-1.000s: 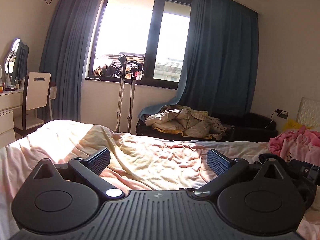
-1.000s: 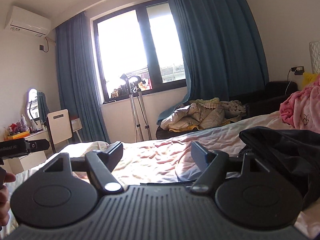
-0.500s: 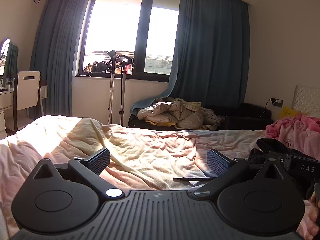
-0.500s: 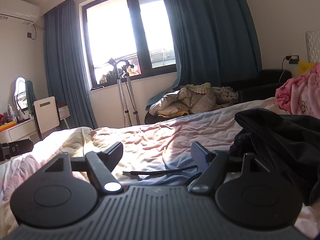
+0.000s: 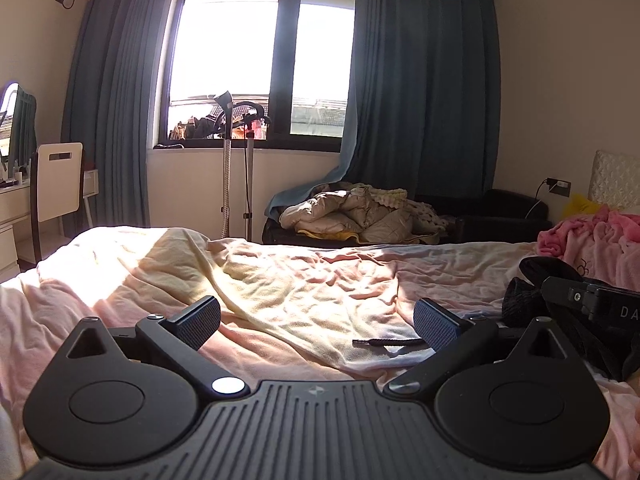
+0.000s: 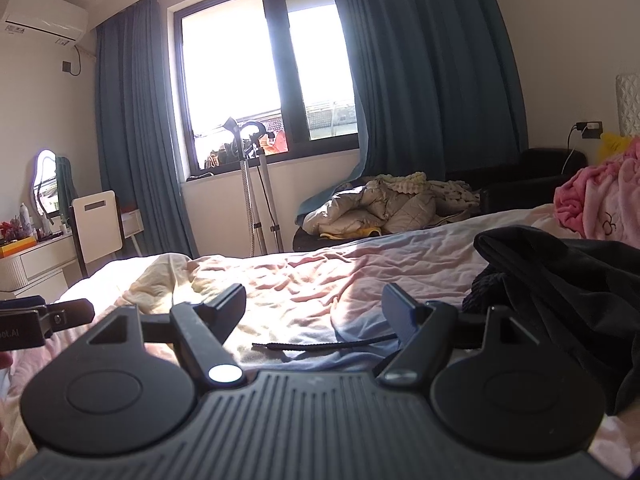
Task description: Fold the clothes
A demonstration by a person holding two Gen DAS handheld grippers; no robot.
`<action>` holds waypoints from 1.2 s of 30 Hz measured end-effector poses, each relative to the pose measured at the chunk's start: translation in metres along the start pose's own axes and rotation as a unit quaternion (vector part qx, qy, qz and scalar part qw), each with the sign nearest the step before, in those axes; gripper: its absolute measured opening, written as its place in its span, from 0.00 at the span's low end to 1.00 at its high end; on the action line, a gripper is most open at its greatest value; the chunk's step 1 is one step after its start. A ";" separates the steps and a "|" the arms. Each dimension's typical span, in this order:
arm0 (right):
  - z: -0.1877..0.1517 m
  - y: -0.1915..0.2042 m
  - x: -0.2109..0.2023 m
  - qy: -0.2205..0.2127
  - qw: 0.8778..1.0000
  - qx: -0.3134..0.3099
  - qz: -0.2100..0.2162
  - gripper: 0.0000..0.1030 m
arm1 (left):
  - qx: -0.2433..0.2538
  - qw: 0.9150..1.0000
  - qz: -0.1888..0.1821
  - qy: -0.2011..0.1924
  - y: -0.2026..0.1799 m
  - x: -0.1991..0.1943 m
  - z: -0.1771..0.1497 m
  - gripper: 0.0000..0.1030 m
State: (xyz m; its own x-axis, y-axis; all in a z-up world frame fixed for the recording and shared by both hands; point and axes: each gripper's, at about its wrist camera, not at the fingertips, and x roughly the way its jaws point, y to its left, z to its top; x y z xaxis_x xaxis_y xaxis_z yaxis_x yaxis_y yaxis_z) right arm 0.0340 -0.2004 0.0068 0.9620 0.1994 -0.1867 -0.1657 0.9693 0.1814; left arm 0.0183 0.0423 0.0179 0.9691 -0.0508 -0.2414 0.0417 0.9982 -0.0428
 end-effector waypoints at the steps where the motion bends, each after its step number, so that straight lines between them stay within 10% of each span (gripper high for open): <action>1: 0.000 0.001 -0.001 0.000 1.000 -0.002 0.000 0.73 | -0.001 1.000 0.001 -0.002 0.000 -0.002 0.000 1.00; 27: -0.003 0.002 -0.002 0.015 1.000 -0.007 -0.006 0.78 | -0.009 1.000 0.001 0.007 -0.002 0.002 -0.004 1.00; 36: -0.006 0.000 -0.001 0.007 1.000 -0.006 -0.015 1.00 | -0.002 1.000 -0.001 0.014 -0.006 0.003 -0.006 1.00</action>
State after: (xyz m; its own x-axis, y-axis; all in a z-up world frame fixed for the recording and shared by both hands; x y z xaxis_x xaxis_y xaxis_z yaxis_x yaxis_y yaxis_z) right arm 0.0314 -0.1998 0.0016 0.9636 0.1719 -0.2046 -0.1393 0.9765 0.1643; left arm 0.0191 0.0357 0.0120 0.9616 -0.0544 -0.2690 0.0433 0.9979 -0.0472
